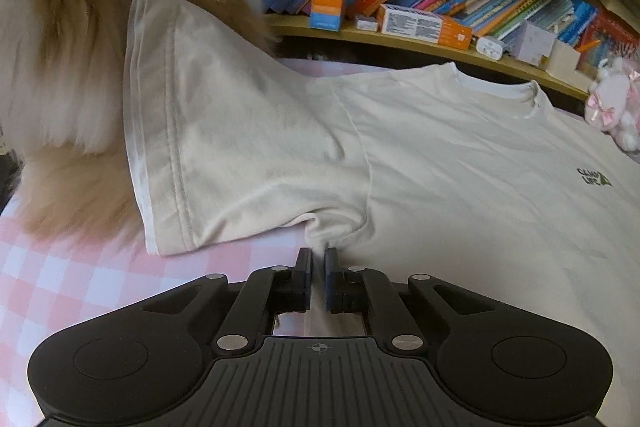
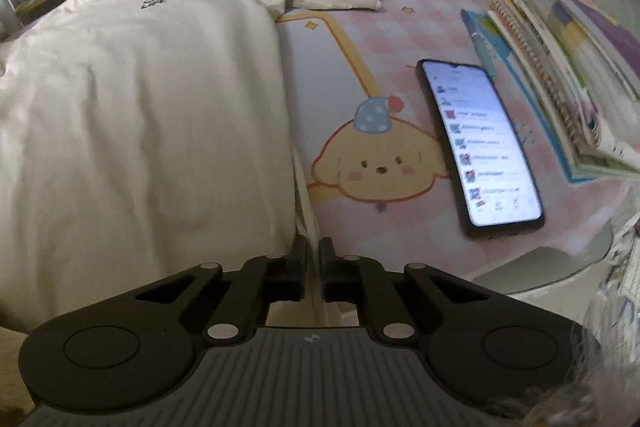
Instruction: Fold clothes
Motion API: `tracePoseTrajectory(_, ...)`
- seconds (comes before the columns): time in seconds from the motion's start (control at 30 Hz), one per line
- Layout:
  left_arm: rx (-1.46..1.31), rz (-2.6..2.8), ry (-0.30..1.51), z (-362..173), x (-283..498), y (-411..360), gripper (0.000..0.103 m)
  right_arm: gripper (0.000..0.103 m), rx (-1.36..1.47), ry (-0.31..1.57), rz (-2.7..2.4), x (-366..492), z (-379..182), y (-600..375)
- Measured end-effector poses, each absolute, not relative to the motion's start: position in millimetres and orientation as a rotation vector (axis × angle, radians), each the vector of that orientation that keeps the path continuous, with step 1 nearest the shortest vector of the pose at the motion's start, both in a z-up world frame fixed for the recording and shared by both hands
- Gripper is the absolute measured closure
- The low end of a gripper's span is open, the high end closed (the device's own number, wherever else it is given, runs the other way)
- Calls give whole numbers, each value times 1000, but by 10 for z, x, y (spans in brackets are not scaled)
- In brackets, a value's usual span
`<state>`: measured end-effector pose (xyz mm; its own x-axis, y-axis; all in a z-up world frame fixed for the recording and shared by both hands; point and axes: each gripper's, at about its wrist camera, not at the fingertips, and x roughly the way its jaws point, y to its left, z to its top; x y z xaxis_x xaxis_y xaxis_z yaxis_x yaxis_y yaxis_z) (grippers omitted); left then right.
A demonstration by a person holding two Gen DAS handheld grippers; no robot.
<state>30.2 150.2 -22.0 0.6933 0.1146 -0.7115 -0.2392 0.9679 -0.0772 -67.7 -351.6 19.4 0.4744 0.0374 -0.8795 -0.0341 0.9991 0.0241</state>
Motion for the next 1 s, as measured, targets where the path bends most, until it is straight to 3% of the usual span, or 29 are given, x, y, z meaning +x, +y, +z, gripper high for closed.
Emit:
tracePoseTrajectory(0.63,-147,138,782,-227,604,1305,98,97,-71,984,-73,-375,146,-3648)
tracePoseTrajectory(1.0,-190,218,763,-160,566,1591,99,97,-28,1005,-10,-388,163,-3517)
